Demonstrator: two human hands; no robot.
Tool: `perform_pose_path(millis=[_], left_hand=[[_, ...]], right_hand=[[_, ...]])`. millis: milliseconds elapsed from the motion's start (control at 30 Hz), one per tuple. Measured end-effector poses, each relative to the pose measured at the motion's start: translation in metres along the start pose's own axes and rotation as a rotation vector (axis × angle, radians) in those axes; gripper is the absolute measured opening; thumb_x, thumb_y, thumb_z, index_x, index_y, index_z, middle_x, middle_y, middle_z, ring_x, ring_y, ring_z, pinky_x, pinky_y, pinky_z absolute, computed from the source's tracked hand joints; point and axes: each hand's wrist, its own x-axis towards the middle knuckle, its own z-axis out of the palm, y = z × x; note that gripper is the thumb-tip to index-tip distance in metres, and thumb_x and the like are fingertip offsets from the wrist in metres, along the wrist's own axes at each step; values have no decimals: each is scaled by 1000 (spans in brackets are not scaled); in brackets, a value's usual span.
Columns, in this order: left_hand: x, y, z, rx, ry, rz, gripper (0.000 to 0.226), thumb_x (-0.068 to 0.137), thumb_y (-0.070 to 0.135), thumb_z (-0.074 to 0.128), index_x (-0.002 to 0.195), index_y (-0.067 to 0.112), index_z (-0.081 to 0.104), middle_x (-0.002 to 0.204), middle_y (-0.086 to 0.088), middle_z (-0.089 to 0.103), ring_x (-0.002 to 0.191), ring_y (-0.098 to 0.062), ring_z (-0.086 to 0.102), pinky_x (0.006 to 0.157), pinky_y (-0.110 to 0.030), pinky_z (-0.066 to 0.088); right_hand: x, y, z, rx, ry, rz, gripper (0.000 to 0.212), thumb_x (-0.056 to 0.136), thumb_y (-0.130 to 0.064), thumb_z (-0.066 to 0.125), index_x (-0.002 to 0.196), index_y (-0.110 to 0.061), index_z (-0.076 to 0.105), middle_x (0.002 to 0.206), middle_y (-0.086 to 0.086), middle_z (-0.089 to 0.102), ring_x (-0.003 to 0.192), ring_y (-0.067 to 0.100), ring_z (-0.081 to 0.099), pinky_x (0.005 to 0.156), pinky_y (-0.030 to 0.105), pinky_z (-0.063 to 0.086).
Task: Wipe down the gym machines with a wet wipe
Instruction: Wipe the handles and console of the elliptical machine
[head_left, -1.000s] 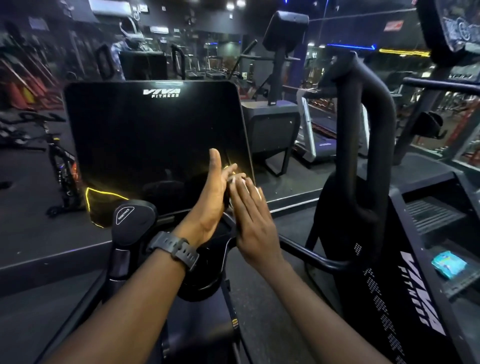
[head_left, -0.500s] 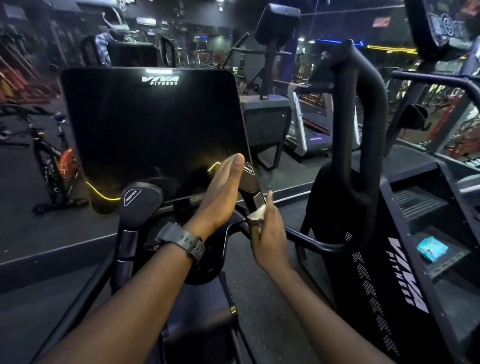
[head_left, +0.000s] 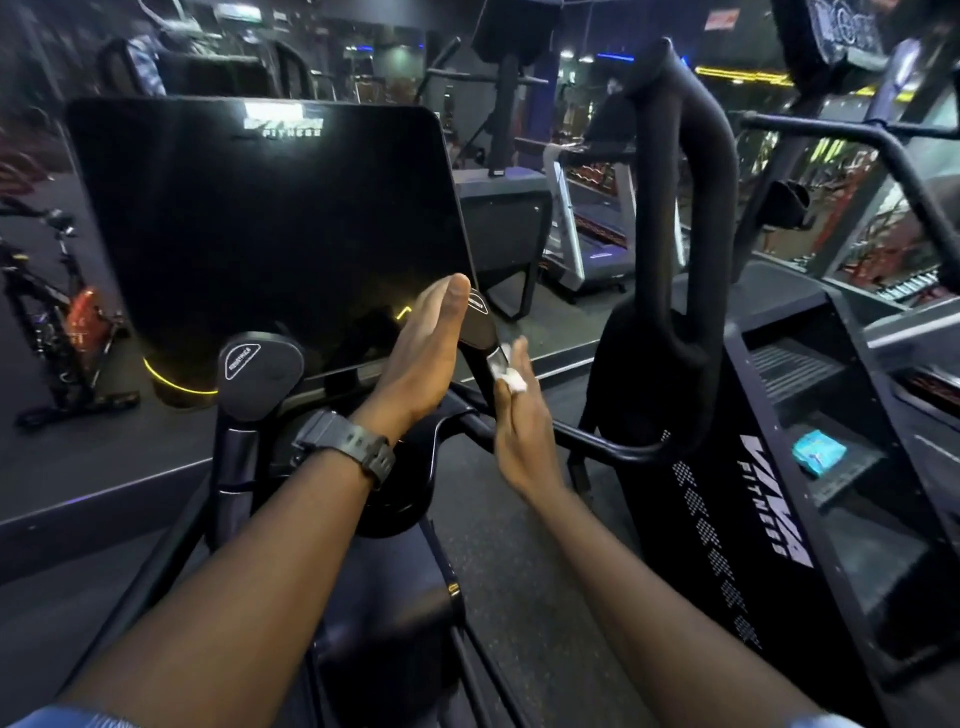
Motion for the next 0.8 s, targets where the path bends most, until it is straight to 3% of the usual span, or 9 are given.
perform_pose_path(millis=[100, 233, 367, 467, 533, 633, 667, 733, 800], left_hand=[[2, -1, 2, -2, 5, 12, 90, 84, 75, 15, 158, 25, 29, 165, 6, 26, 137, 3, 24, 112, -27, 18], [2, -5, -1, 28, -23, 4, 80, 94, 71, 17, 159, 25, 23, 167, 6, 21, 150, -8, 21, 118, -33, 15], [5, -6, -1, 25, -35, -3, 72, 101, 65, 18, 160, 23, 19, 168, 5, 18, 152, -11, 19, 115, -31, 15], [4, -5, 1, 34, -31, -3, 73, 101, 64, 19, 160, 20, 18, 169, 4, 16, 152, -11, 18, 118, -32, 14], [4, -4, 0, 31, -34, -7, 77, 99, 66, 20, 161, 19, 19, 168, 3, 18, 152, -12, 20, 124, -38, 15], [5, -5, -3, 27, -44, -12, 78, 99, 67, 20, 160, 19, 20, 167, 3, 20, 152, -12, 21, 124, -38, 16], [5, -6, -4, 28, -49, -12, 77, 100, 66, 20, 161, 20, 19, 168, 4, 18, 152, -12, 20, 122, -36, 16], [5, -7, -3, 33, -57, -3, 77, 99, 67, 19, 161, 21, 17, 169, 5, 16, 152, -11, 18, 118, -34, 15], [6, -8, -2, 42, -54, 13, 79, 98, 68, 19, 161, 20, 17, 169, 5, 15, 152, -12, 19, 116, -33, 16]], right_hand=[[16, -23, 1, -19, 25, -66, 62, 103, -51, 18, 156, -18, 15, 163, -7, 6, 151, 9, 0, 123, 38, -5], [-5, 6, -3, -204, 85, 43, 50, 104, -47, 21, 154, -38, 22, 164, -10, -8, 151, 18, -14, 117, 55, -14], [11, -2, -18, -231, 109, 298, 47, 105, -47, 21, 151, -39, 29, 165, 5, -3, 151, 25, 0, 117, 60, 6], [33, -37, -27, 12, 85, 180, 47, 106, -44, 22, 153, -37, 24, 159, 0, 28, 146, 18, 27, 114, 36, 23], [37, -48, -25, 210, 11, 129, 47, 107, -44, 22, 153, -36, 25, 128, -12, 54, 122, 5, 48, 102, 22, 32], [16, -34, -11, 134, -57, 69, 63, 98, -67, 21, 130, -21, 50, 117, -13, 52, 114, 5, 50, 99, 26, 33], [4, -22, -7, 79, -71, 47, 72, 98, -66, 22, 137, -11, 47, 132, -8, 49, 127, 11, 45, 106, 29, 31], [-18, 6, -1, -14, -79, -5, 62, 105, -47, 28, 157, -15, 16, 163, -5, 17, 149, 9, 16, 121, 35, 19], [-30, 23, -1, -76, -53, 0, 63, 106, -41, 30, 158, -18, 2, 165, -3, -2, 151, 7, -2, 124, 43, 13]])
